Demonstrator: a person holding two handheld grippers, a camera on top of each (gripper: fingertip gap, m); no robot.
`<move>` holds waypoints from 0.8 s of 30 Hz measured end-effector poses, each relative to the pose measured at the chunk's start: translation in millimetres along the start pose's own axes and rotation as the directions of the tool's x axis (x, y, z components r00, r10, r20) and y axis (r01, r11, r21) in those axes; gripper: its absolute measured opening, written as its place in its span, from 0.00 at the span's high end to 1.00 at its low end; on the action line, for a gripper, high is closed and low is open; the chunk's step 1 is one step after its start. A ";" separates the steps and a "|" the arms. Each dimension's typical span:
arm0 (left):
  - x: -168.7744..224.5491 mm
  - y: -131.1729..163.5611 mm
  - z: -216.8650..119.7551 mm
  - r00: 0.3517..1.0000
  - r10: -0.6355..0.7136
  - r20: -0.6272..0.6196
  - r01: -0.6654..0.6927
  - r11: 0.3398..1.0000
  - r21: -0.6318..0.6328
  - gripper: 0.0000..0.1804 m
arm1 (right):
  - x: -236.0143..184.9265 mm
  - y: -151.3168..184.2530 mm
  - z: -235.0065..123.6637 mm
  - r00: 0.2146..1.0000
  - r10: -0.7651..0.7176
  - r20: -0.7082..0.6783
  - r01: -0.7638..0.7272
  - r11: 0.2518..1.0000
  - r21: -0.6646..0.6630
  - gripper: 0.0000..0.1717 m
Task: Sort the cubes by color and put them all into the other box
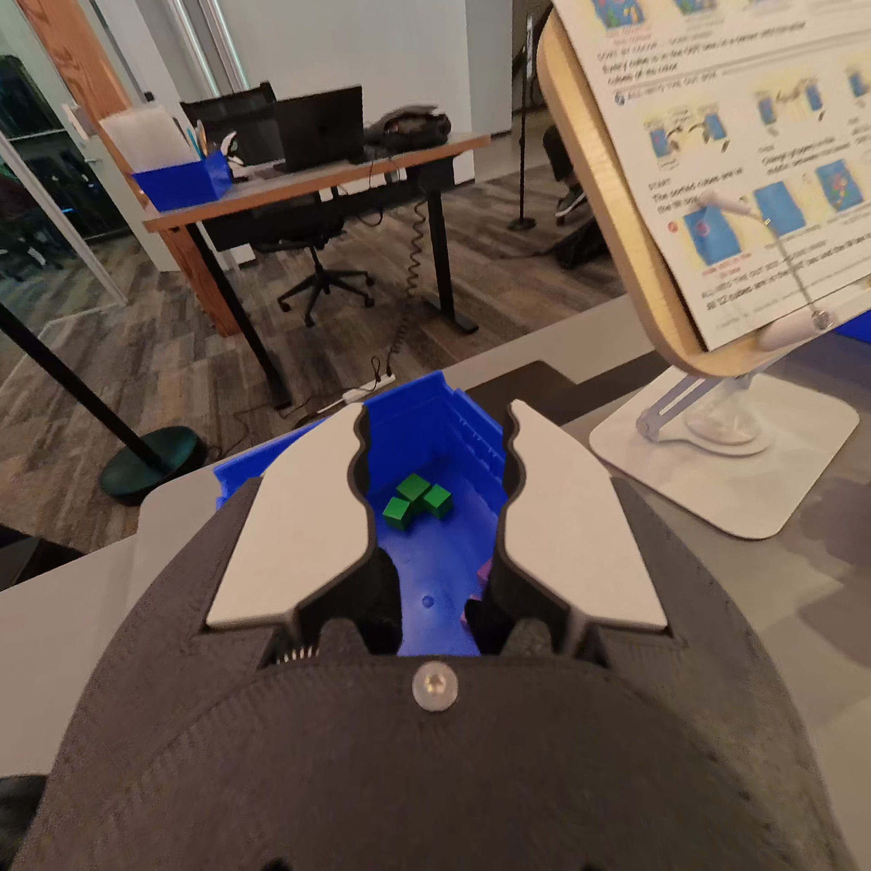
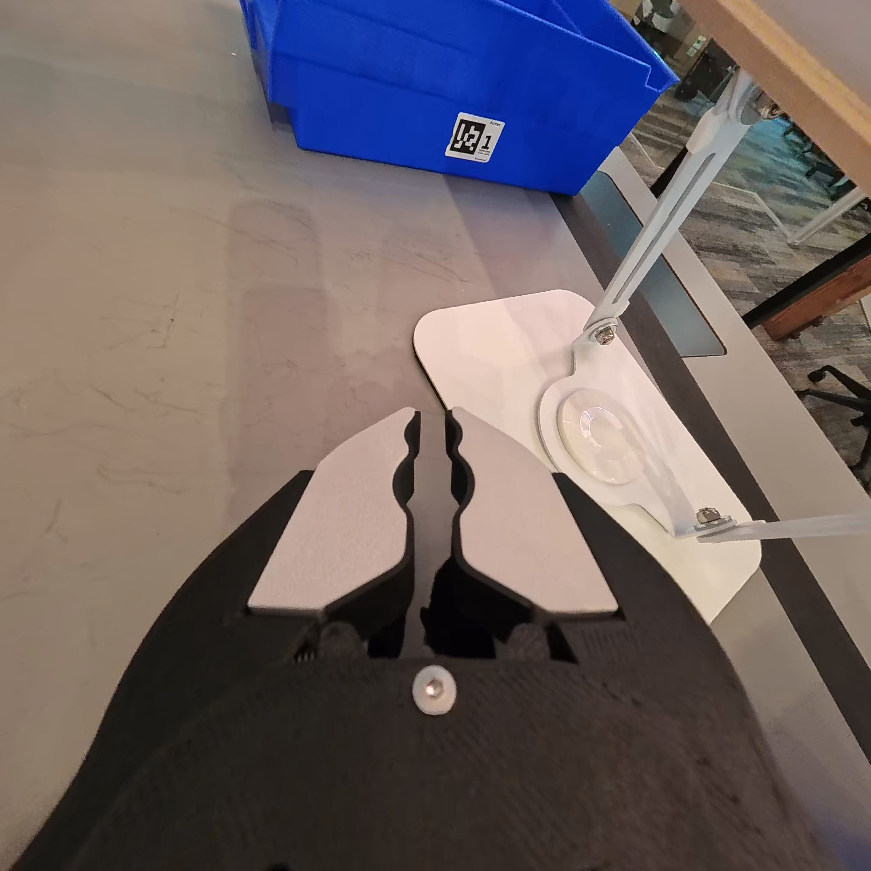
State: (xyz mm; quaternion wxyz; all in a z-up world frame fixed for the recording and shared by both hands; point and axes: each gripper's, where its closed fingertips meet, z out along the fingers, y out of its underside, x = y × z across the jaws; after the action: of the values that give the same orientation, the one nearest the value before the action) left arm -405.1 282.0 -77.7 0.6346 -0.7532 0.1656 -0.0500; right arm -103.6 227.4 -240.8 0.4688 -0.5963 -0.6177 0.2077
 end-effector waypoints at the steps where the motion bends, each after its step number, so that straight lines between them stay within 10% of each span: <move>1: -1.8 4.1 0.0 1.000 0.011 0.011 -0.011 1.000 -0.025 0.72 | -0.3 0.1 -0.1 1.000 0.004 0.003 -0.004 1.000 0.001 0.94; 10: -6.7 52.7 2.2 0.999 0.035 0.014 -0.029 0.950 -0.310 0.73 | -7.0 3.5 2.7 0.999 0.013 0.035 -0.013 1.000 -0.007 0.94; 24: 28.6 161.8 13.9 0.953 0.123 -0.277 -0.288 0.654 -0.700 0.83 | -10.3 4.8 3.5 0.998 0.019 0.053 -0.018 1.000 -0.011 0.94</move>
State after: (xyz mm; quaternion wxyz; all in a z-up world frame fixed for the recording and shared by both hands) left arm -404.4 263.5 -241.5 0.2604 -0.9106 0.3207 0.0158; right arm -105.4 219.8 -249.8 0.4471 -0.5987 -0.6255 0.2246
